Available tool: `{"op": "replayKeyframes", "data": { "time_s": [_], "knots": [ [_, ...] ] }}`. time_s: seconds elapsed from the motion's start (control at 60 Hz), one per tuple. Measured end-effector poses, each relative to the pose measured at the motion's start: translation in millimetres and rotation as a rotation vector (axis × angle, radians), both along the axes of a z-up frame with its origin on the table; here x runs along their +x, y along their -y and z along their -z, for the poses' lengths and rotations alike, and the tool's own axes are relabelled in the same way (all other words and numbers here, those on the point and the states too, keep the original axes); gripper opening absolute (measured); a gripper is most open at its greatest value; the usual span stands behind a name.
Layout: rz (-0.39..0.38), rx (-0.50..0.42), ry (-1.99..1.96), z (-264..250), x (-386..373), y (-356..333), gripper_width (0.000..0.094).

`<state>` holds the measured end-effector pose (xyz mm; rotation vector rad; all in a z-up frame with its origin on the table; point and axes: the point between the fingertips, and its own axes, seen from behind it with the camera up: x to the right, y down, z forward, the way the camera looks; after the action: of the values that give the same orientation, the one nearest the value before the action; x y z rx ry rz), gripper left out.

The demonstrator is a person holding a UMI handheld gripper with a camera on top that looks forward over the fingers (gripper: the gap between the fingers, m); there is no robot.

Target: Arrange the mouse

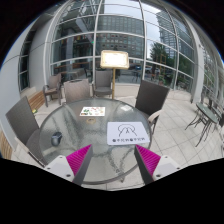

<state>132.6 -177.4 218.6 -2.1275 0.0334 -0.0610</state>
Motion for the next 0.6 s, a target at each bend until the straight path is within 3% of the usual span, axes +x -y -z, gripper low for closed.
{"op": "replayKeyframes", "data": {
  "time_s": [0.25,0.4,0.6],
  "knots": [
    [-0.043,-0.148,-0.004,74,-32,30,0.0843],
    [-0.098,-0.239,-0.052,150,-117,47,0.0847],
    [-0.187,-0.309,-0.113,195,-242,18,0.0852]
  ]
}}
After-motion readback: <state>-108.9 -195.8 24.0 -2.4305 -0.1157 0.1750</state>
